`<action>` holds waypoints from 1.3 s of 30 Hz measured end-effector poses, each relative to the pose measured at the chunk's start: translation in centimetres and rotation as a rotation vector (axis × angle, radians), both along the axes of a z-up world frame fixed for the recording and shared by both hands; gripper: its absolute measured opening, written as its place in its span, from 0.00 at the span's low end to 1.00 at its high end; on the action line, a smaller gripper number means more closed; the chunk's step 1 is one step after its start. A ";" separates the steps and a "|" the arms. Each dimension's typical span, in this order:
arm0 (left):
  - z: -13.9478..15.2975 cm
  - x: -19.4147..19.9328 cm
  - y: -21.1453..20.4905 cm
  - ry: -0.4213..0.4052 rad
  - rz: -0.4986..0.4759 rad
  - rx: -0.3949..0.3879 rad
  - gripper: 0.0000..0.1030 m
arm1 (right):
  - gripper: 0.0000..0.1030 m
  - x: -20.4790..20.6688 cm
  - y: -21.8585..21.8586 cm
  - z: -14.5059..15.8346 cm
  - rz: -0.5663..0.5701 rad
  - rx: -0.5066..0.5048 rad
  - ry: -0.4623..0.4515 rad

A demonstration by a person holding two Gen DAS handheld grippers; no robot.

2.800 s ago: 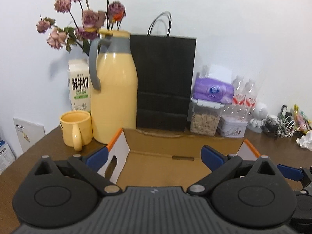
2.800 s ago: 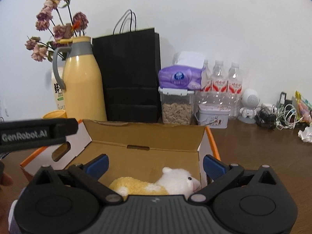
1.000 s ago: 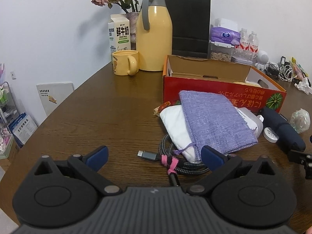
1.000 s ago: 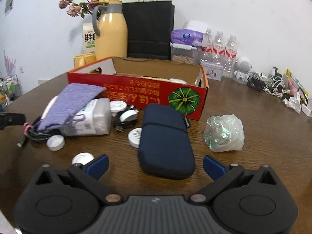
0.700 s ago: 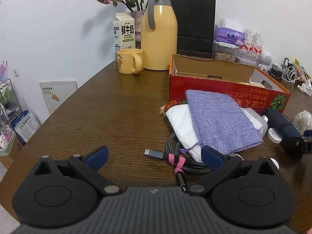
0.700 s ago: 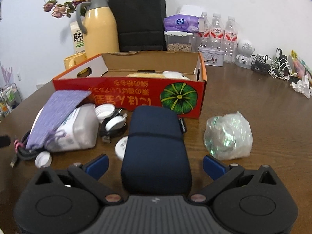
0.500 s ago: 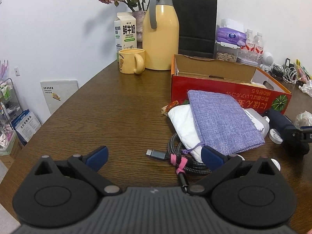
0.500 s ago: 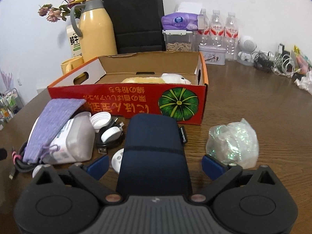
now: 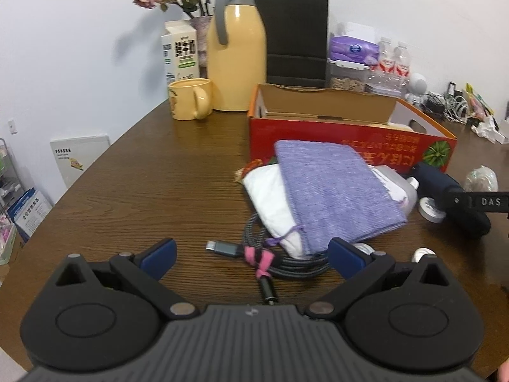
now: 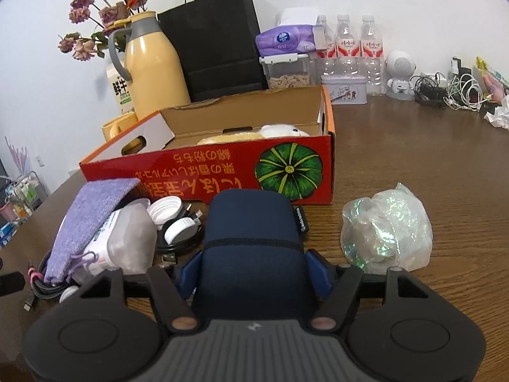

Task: Organize objects
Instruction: 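Grasp a white bottle cap with the left gripper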

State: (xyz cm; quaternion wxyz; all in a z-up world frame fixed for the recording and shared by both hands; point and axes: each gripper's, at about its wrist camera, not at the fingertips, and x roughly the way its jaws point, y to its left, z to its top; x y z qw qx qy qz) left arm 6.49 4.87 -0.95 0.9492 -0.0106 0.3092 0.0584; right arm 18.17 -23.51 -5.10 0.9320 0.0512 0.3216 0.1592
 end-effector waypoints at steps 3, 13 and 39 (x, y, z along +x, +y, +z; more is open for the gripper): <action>0.0 0.1 -0.6 0.003 -0.021 -0.001 1.00 | 0.61 -0.4 -0.1 0.0 -0.006 0.006 -0.021; -0.7 0.2 -4.0 0.028 -0.126 0.001 1.00 | 0.60 -2.8 -0.4 0.4 -0.014 0.003 -0.110; -2.5 2.3 -7.4 0.082 -0.177 -0.046 0.47 | 0.59 -6.7 0.9 1.4 0.027 -0.085 -0.233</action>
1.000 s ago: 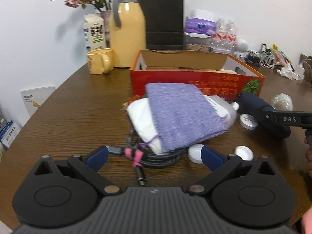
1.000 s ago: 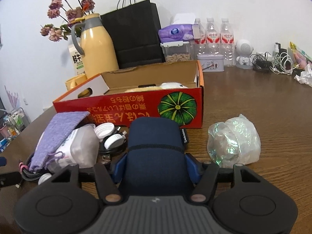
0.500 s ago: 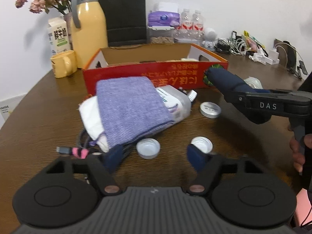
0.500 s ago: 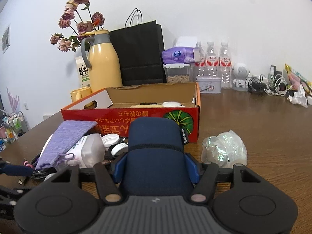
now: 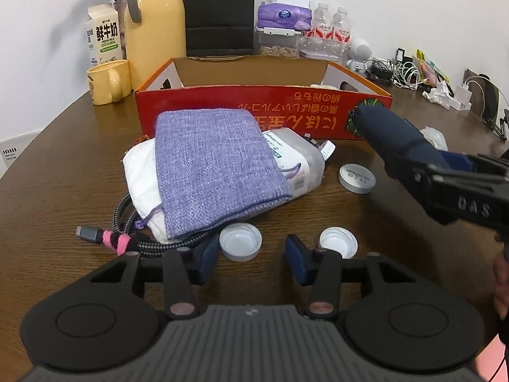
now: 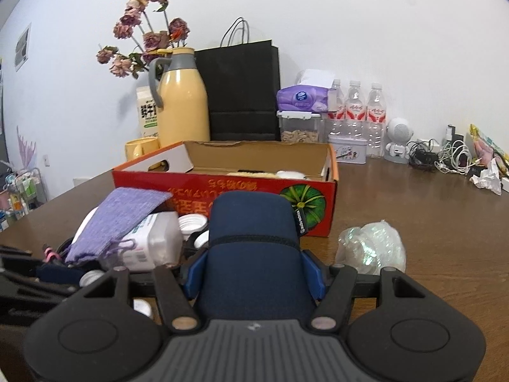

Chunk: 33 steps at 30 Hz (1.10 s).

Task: Organize objects
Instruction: 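Grasp a white bottle cap with the left gripper, then carry the cap and glasses case into the box and open both grippers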

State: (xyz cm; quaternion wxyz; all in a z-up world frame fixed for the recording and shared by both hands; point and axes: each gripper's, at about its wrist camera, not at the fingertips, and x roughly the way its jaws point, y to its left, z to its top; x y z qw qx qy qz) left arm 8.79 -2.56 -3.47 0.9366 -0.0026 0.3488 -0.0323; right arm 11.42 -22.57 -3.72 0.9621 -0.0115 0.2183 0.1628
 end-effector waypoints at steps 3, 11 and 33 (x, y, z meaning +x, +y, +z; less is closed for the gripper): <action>0.0 0.2 -0.1 -0.002 0.010 0.003 0.42 | 0.59 -0.4 0.1 -0.1 0.018 0.001 0.009; 0.1 0.0 -0.1 -0.010 0.007 -0.004 0.28 | 0.59 -1.5 0.2 0.3 0.026 -0.007 0.011; 5.5 -2.9 -0.1 -0.195 -0.060 0.002 0.28 | 0.59 -3.4 1.1 3.5 0.053 -0.023 -0.081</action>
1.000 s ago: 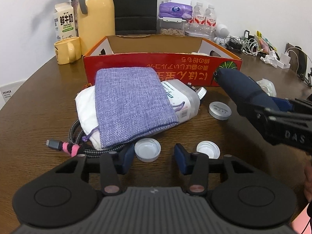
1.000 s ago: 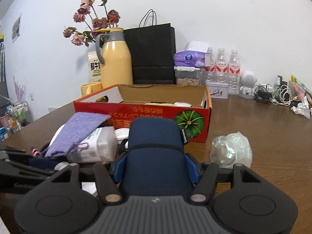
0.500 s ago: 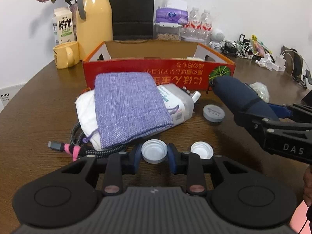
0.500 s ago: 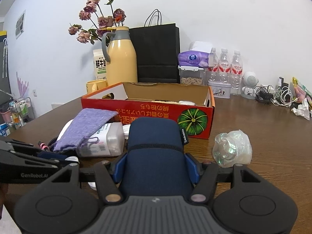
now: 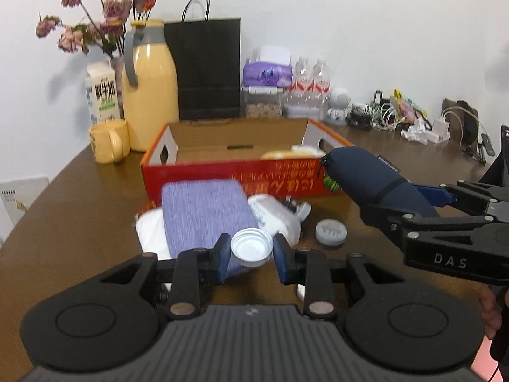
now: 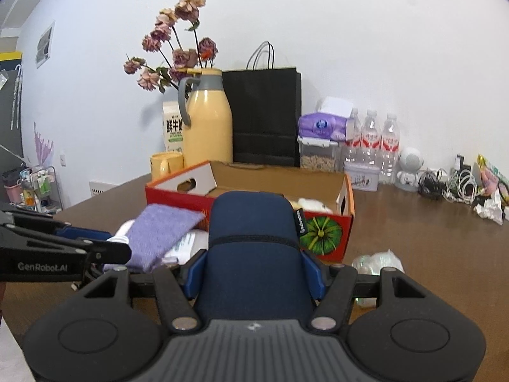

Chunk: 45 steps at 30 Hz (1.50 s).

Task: Organize objects
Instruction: 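Carry the cap and glasses case into the box and open both grippers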

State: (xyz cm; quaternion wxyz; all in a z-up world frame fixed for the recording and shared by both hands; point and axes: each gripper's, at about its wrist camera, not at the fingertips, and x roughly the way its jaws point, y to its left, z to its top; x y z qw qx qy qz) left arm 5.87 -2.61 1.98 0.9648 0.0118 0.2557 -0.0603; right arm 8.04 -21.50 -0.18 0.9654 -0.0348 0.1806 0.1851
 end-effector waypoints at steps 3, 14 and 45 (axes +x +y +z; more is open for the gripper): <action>1.0 0.3 -0.1 -0.034 -0.006 0.000 0.28 | 0.59 0.4 0.3 0.7 0.001 0.002 -0.021; 4.0 4.6 0.4 -0.134 0.020 -0.014 0.28 | 0.60 4.4 1.8 2.7 -0.005 -0.008 -0.072; 2.1 26.1 5.0 0.019 0.229 -0.066 0.29 | 0.60 26.4 9.4 0.5 -0.071 -0.032 0.107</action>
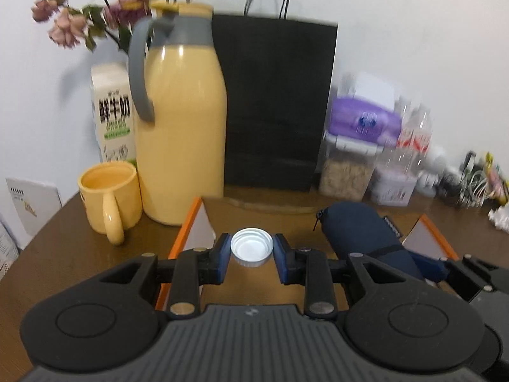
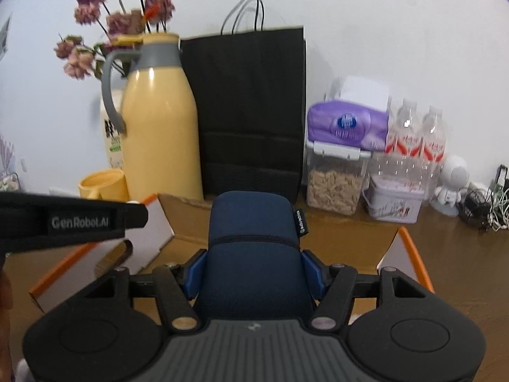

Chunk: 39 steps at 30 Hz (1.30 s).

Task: Organize objects
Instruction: 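Carry the cap and glasses case into the box and open both grippers, then grasp another white bottle cap with the left gripper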

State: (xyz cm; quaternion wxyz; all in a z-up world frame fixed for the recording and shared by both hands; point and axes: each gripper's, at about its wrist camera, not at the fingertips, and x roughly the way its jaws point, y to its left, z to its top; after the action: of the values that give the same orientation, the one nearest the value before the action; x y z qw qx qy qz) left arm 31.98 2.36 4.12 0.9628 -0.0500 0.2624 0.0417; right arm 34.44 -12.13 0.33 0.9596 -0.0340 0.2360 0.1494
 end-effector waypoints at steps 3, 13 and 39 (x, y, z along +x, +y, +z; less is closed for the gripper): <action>-0.9 0.6 0.1 0.033 0.000 0.006 0.29 | 0.60 0.6 0.0 -1.0 0.000 -0.008 0.038; -1.9 0.9 -0.5 0.070 0.013 0.047 0.73 | 0.80 0.5 -0.3 -1.5 -0.004 -0.030 0.059; 4.8 -7.4 -0.1 -0.149 -0.006 0.032 1.00 | 1.00 -7.5 -3.3 4.2 0.011 -0.011 -0.079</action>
State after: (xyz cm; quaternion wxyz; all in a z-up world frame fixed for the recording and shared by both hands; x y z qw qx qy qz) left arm 24.56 2.31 8.93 0.9804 -0.0369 0.1896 0.0389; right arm 26.91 -15.45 4.50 0.9672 -0.0463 0.1985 0.1517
